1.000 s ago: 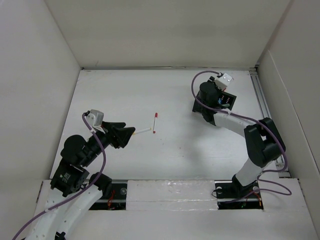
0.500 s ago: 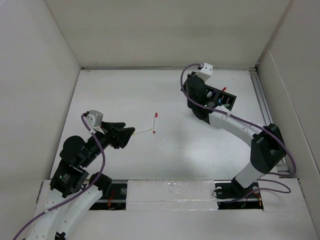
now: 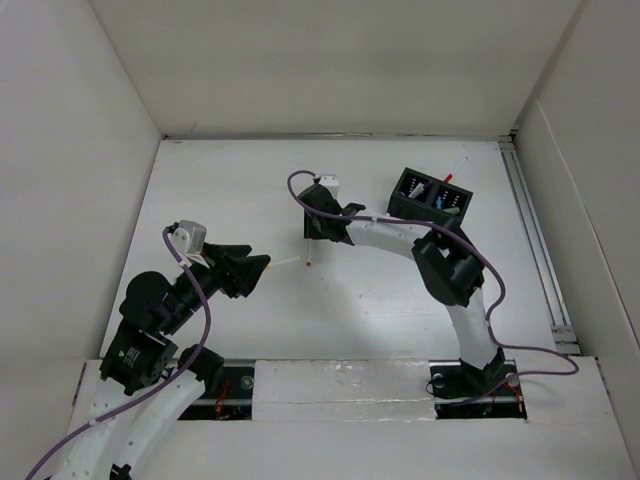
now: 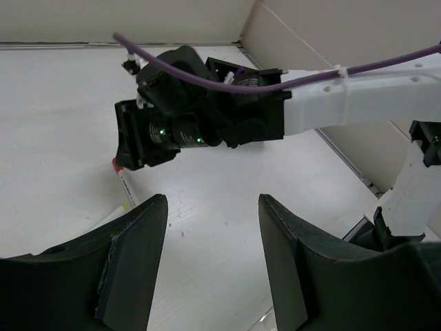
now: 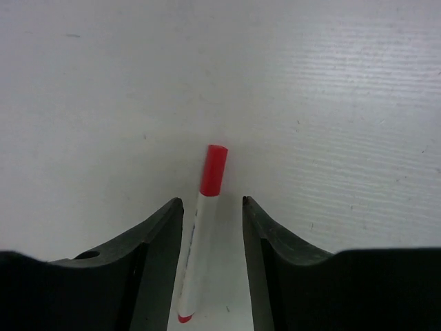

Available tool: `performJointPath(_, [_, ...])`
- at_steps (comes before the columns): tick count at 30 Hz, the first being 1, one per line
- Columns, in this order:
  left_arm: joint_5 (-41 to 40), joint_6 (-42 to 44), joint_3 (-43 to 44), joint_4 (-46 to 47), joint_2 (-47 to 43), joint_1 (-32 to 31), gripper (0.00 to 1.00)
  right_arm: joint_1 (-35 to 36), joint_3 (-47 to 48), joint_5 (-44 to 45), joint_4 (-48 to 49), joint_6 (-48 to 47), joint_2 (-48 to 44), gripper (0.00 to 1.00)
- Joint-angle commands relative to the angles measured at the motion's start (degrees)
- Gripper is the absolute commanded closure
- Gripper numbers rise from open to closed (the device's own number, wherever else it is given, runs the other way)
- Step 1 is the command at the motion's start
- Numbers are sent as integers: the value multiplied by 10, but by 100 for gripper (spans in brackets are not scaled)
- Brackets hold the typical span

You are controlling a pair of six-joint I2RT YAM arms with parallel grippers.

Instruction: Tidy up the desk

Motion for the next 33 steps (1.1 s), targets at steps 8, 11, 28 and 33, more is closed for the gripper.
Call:
performJointPath(8, [9, 5, -3, 23, -5, 3, 48, -6, 73, -16, -25, 43, 69, 56])
performJointPath(11, [6, 5, -2, 24, -7, 3, 48, -1, 69, 1, -34, 43, 83, 80])
performJointPath(28, [12, 5, -4, 28, -11, 3, 48, -6, -224, -2, 0, 34, -113, 85])
performJointPath(33, [13, 6, -3, 25, -8, 3, 48, -6, -217, -12, 0, 36, -120, 74])
